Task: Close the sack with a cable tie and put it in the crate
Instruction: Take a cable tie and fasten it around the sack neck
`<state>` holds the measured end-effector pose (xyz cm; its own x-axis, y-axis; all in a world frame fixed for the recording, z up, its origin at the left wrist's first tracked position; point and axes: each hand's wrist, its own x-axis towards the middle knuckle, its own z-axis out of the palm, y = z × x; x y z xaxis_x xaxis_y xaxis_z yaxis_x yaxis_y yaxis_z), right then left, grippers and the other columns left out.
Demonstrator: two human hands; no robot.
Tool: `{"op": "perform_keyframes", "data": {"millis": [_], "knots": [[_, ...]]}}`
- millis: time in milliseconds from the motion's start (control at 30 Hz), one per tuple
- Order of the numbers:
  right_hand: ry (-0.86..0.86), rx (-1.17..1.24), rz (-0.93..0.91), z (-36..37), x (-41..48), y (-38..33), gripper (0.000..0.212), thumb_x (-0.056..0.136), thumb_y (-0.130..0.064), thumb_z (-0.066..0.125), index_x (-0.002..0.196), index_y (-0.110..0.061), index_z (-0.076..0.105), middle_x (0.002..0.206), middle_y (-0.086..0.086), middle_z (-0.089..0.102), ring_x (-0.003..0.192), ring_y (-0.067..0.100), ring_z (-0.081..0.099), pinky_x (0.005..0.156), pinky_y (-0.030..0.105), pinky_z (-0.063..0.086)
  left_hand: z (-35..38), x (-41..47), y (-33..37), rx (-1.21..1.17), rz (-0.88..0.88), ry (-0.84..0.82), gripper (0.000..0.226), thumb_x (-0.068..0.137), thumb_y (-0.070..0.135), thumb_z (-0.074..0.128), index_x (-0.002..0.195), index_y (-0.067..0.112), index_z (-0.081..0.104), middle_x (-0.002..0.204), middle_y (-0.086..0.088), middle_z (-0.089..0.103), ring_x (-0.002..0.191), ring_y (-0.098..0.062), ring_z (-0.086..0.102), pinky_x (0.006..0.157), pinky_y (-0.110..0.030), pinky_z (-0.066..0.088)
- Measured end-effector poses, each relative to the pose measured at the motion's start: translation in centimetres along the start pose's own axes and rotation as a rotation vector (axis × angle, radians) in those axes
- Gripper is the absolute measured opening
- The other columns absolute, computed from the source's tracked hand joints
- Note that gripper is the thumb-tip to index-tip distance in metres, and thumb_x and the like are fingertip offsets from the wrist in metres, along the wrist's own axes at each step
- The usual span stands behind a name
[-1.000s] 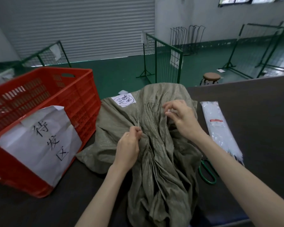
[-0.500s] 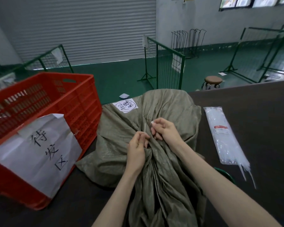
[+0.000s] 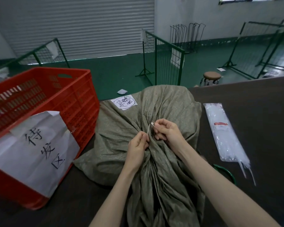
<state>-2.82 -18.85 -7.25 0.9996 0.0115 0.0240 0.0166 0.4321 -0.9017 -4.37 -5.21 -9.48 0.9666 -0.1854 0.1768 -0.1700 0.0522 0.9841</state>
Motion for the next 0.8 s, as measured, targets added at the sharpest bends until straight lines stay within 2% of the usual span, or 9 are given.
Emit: {"op": "perform_keyframes", "data": {"millis": [100,267,800], "knots": [[-0.012,0.003,0.018,0.03,-0.03,-0.28,0.015,0.090,0.005,0.050,0.078,-0.002,0.054,0.053,0.002,0.052,0.030,0.004,0.027,0.042,0.020,0.037,-0.19,-0.10,-0.04,-0.018,0.004,-0.003,0.034,0.098,0.006,0.041,0.065,0.014,0.046,0.052,0.014,0.043,0.048,0.002,0.032,0.047,-0.011,0.026],[-0.030,-0.022,0.038,0.08,-0.19,-0.69,0.014,0.088,0.006,0.052,0.076,-0.002,0.056,0.052,0.002,0.050,0.030,0.003,0.026,0.041,0.019,0.035,-0.32,-0.13,0.10,-0.065,0.013,-0.006,0.024,0.087,0.019,0.045,0.064,0.013,0.045,0.052,0.014,0.045,0.048,0.002,0.032,0.048,-0.012,0.027],[-0.005,-0.026,0.053,0.32,-0.32,-0.93,0.017,0.086,0.008,0.051,0.074,-0.003,0.055,0.047,0.000,0.050,0.030,0.004,0.025,0.040,0.019,0.033,-0.60,-0.04,0.03,-0.106,0.028,0.000,0.023,0.087,0.018,0.043,0.064,0.011,0.043,0.049,0.009,0.043,0.046,0.001,0.032,0.046,-0.011,0.026]]}}
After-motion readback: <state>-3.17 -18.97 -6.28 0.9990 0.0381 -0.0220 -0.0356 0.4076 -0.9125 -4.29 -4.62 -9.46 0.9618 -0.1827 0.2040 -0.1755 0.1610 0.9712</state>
